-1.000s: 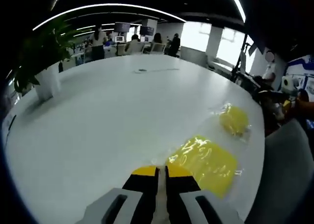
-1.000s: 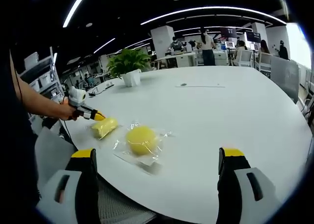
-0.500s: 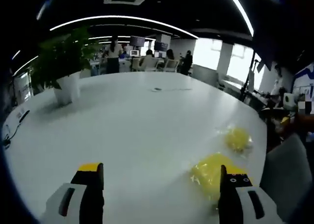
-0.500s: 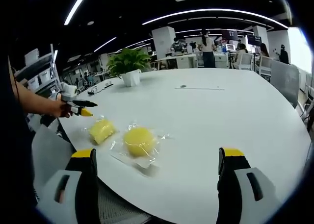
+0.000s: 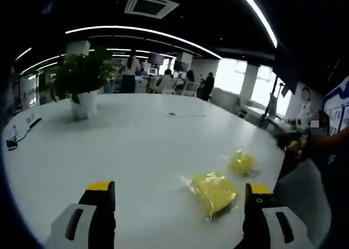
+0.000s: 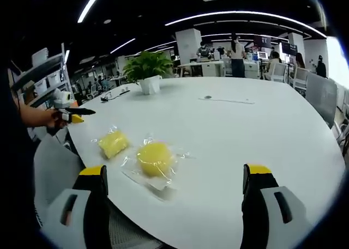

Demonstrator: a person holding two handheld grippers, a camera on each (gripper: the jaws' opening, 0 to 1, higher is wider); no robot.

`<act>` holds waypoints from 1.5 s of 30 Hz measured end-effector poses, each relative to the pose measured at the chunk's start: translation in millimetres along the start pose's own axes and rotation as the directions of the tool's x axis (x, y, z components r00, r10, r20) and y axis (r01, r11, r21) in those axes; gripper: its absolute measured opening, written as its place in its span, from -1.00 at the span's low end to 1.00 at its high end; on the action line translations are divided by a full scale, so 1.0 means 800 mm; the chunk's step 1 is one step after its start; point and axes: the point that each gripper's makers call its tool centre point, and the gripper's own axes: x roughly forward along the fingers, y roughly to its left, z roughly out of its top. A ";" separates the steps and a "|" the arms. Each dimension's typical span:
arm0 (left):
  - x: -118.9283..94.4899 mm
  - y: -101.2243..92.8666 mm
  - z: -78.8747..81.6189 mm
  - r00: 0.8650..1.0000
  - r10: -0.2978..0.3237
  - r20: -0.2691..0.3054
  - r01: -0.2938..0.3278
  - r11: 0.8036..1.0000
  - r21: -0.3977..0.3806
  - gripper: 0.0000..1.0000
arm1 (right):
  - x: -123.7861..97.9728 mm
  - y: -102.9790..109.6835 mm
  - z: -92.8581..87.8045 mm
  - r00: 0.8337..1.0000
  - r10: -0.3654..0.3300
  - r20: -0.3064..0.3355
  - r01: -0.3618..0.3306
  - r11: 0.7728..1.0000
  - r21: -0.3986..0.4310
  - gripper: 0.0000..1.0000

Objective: Compare the silicone blocks by pressing each to a similar depth, holding the contact briefly, and releasing to observe deformation and rebound differences across the visible hardness samples.

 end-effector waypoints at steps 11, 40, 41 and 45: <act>-0.018 -0.033 0.001 0.999 -0.047 0.021 0.047 0.999 -0.022 1.00 | -0.003 -0.002 0.000 1.000 0.000 -0.003 0.000 0.999 -0.038 0.93; 0.010 -0.088 0.017 0.992 -0.121 0.037 0.125 0.981 -0.146 1.00 | -0.022 0.001 -0.013 1.000 -0.014 -0.024 0.014 1.000 -0.028 0.93; 0.014 -0.091 0.017 0.991 -0.126 0.032 0.129 0.981 -0.146 1.00 | -0.023 0.002 -0.012 1.000 -0.014 -0.024 0.013 1.000 -0.028 0.93; 0.032 -0.102 0.020 0.990 -0.144 0.005 0.144 0.984 -0.101 1.00 | -0.026 -0.002 -0.008 1.000 -0.016 -0.017 0.016 1.000 -0.022 0.93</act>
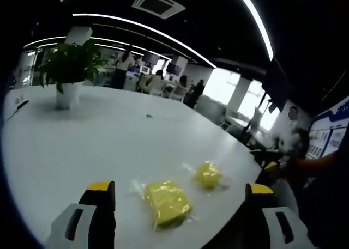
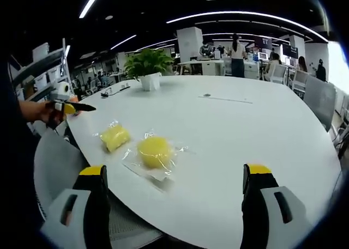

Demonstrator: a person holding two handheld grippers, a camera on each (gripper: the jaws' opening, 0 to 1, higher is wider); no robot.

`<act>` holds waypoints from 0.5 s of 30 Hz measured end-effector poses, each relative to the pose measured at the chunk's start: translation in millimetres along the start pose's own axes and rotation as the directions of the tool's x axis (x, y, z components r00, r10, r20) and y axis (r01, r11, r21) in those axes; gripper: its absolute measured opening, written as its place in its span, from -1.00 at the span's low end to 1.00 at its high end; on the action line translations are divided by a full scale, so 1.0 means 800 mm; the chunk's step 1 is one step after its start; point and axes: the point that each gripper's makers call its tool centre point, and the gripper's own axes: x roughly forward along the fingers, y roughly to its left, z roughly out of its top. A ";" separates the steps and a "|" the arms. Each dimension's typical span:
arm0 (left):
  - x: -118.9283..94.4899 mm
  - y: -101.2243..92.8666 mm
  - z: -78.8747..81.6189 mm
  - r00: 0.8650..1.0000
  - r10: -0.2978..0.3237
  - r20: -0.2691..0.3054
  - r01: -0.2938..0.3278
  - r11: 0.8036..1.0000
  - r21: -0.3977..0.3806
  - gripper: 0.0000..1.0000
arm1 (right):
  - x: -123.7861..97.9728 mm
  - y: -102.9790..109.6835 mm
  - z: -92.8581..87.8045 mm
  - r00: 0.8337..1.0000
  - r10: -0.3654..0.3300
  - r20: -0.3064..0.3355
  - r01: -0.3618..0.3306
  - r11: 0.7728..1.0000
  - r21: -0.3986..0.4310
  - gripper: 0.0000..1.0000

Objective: Compare the silicone blocks by pressing each to a similar depth, holding the contact briefly, and releasing to observe deformation and rebound differences across the visible hardness samples.

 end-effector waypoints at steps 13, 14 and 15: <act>0.054 -0.025 0.011 0.999 -0.032 -0.043 0.028 0.996 -0.085 0.98 | 0.000 0.004 -0.004 1.000 0.002 0.018 -0.003 0.999 0.034 0.93; 0.059 -0.030 0.012 0.998 -0.040 -0.044 0.036 0.996 -0.085 0.99 | -0.001 0.002 -0.006 1.000 -0.002 0.023 0.001 0.999 0.042 0.93; 0.062 -0.034 0.012 0.998 -0.047 -0.045 0.043 0.996 -0.083 0.99 | -0.001 0.001 -0.007 1.000 -0.003 0.024 0.002 0.999 0.046 0.93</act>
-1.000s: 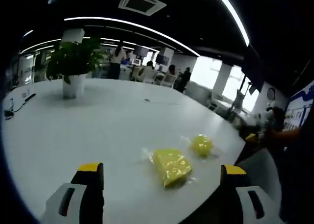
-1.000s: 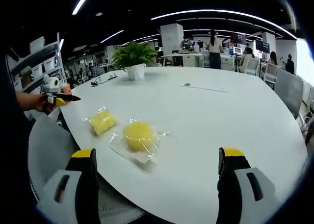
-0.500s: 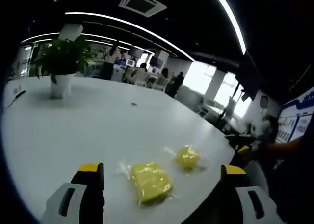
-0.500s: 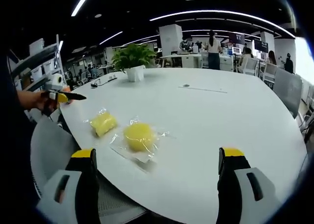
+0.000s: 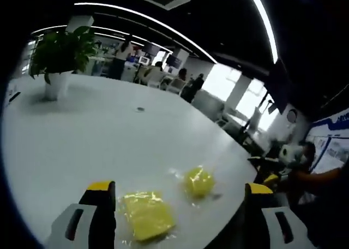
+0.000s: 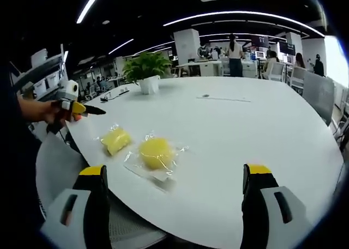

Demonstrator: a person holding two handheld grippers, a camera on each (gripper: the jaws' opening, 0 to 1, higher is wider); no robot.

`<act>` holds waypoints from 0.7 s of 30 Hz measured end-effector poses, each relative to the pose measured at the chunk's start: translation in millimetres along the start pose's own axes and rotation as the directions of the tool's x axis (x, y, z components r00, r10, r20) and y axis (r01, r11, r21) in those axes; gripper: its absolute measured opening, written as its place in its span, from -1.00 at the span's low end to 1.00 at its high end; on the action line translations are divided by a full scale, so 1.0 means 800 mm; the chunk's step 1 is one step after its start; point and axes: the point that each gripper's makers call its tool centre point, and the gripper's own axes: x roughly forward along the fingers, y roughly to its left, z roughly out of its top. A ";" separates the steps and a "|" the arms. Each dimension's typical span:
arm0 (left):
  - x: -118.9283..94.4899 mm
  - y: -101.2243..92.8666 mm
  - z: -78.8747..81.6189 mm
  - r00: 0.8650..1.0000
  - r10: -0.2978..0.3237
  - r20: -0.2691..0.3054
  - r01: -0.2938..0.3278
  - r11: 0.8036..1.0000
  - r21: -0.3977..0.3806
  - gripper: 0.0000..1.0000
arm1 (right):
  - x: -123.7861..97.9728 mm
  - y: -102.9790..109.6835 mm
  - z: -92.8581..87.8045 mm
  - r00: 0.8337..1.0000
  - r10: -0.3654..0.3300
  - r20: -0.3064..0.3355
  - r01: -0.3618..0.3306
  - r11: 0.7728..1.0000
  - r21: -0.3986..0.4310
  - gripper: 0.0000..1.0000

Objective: Compare the silicone blocks by pressing each to a similar depth, holding the contact briefly, and releasing to observe deformation and rebound differences across the visible hardness samples.

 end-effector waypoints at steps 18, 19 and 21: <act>0.075 0.000 0.014 0.997 -0.044 -0.063 0.037 0.994 -0.105 0.91 | 0.002 -0.001 0.007 1.000 -0.001 0.024 0.001 1.000 0.016 0.93; 0.079 0.000 0.014 0.997 -0.050 -0.062 0.042 0.992 -0.121 0.90 | 0.002 0.001 0.007 1.000 0.002 0.023 -0.003 1.000 0.013 0.93; 0.088 0.005 0.015 0.997 -0.050 -0.064 0.042 0.991 -0.128 0.91 | 0.002 0.002 0.006 1.000 0.005 0.020 -0.005 1.000 0.011 0.93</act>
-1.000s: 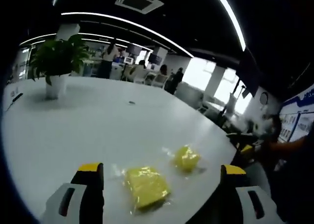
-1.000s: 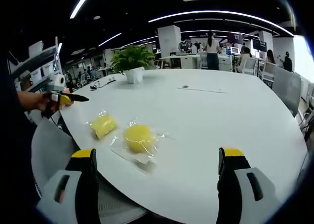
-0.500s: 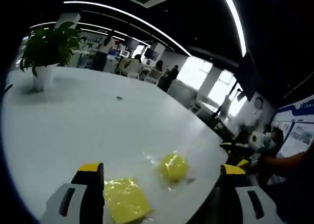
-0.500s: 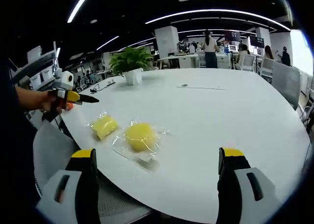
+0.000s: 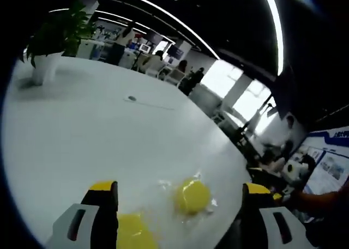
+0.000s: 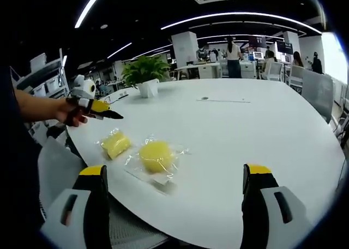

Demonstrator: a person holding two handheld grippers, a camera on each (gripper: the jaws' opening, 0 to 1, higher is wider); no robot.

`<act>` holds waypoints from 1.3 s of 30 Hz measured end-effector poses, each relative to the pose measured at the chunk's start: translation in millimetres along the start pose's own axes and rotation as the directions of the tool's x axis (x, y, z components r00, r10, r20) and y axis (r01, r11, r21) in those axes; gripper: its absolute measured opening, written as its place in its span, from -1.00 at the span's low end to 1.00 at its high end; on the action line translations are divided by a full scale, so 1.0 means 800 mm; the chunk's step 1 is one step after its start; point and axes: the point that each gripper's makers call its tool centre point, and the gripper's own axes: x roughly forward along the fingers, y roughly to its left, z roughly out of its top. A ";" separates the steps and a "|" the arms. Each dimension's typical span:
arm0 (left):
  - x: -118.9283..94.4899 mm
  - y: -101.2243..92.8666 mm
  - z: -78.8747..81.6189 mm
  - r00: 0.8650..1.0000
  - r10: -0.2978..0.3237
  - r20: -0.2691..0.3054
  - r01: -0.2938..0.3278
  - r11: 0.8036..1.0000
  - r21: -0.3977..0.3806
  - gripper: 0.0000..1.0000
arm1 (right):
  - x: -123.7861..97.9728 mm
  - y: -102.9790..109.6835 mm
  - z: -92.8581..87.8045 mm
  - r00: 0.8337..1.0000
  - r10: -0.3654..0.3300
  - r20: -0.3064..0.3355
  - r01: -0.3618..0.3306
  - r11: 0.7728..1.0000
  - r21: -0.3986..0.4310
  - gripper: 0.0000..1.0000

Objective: Compare the silicone blocks by pressing each to a similar depth, holding the contact briefly, and releasing to observe deformation and rebound differences across the visible hardness samples.

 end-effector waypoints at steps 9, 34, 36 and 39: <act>0.047 0.021 -0.018 0.998 -0.019 -0.062 0.012 0.993 -0.120 0.89 | -0.009 -0.007 -0.003 1.000 -0.014 0.001 0.014 1.000 0.018 0.93; 0.112 0.029 -0.038 0.989 -0.099 -0.112 0.055 0.939 -0.340 0.33 | 0.000 -0.007 -0.017 1.000 -0.002 -0.025 0.004 0.997 0.073 0.93; 0.113 0.028 -0.038 0.989 -0.099 -0.112 0.056 0.940 -0.336 0.29 | -0.001 -0.008 -0.018 1.000 -0.007 -0.027 0.009 0.997 0.078 0.93; 0.116 0.026 -0.043 0.984 -0.114 -0.134 0.058 0.929 -0.364 0.13 | -0.001 -0.007 -0.021 0.999 -0.007 -0.033 0.010 0.997 0.078 0.93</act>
